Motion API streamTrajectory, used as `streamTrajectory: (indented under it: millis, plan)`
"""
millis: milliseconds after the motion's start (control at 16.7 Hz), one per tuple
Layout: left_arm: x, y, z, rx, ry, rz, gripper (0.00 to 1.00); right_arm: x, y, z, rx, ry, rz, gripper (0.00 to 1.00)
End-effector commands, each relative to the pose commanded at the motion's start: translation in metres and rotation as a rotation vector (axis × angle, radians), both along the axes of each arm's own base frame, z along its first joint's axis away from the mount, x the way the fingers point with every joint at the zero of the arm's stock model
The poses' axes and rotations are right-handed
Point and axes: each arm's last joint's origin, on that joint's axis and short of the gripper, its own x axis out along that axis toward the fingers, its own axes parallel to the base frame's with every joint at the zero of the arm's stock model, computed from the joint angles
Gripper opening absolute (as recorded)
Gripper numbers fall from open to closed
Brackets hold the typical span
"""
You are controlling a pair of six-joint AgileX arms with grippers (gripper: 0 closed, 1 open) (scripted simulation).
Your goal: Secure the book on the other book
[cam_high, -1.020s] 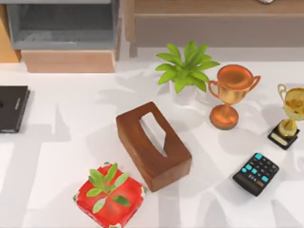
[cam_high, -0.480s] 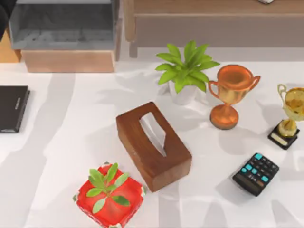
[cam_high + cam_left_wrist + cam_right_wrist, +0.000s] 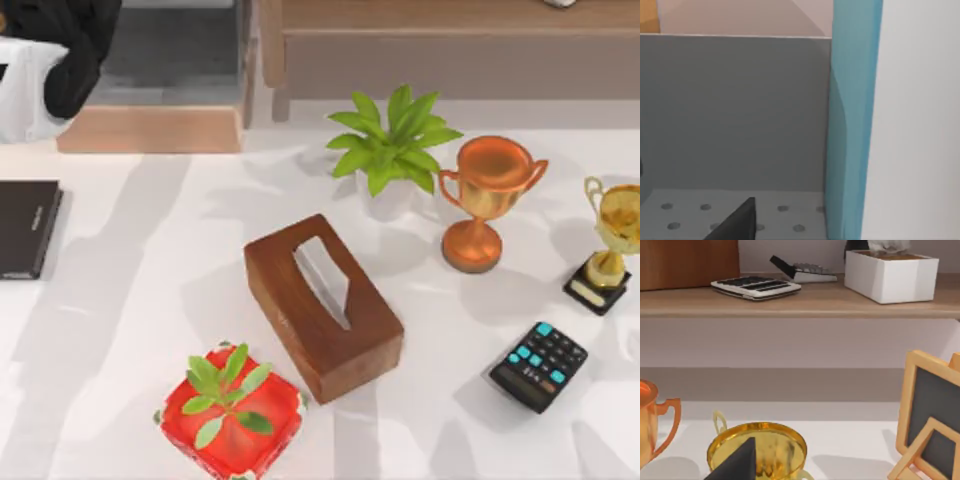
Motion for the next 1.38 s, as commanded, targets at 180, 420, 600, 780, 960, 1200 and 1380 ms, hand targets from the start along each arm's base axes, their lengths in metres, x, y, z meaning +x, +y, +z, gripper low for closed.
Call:
streamTrajectory:
  millis: [180,420,600,780,960,1200,1380]
  plan:
    - [0.001,-0.001,-0.001,0.0,-0.001,0.0,1.0,0.0,0.0,0.0,0.0,0.0,0.0,1.0]
    - [0.004,0.001,-0.001,0.0,0.001,0.001,1.0,0.0,0.0,0.0,0.0,0.0,0.0,1.0]
    - [0.017,-0.001,-0.001,0.0,-0.001,0.0,1.0,0.0,0.0,0.0,0.0,0.0,0.0,1.0]
    - [0.029,-0.001,-0.001,0.0,-0.001,0.0,1.0,0.0,0.0,0.0,0.0,0.0,0.0,1.0]
    - [0.031,-0.001,-0.001,0.0,-0.001,0.0,1.0,0.0,0.0,0.0,0.0,0.0,0.0,1.0]
    - [0.031,-0.001,-0.001,0.0,-0.001,0.0,0.77,0.0,0.0,0.0,0.0,0.0,0.0,1.0]
    - [0.031,-0.001,-0.001,0.0,-0.001,0.0,0.55,0.0,0.0,0.0,0.0,0.0,0.0,1.0]
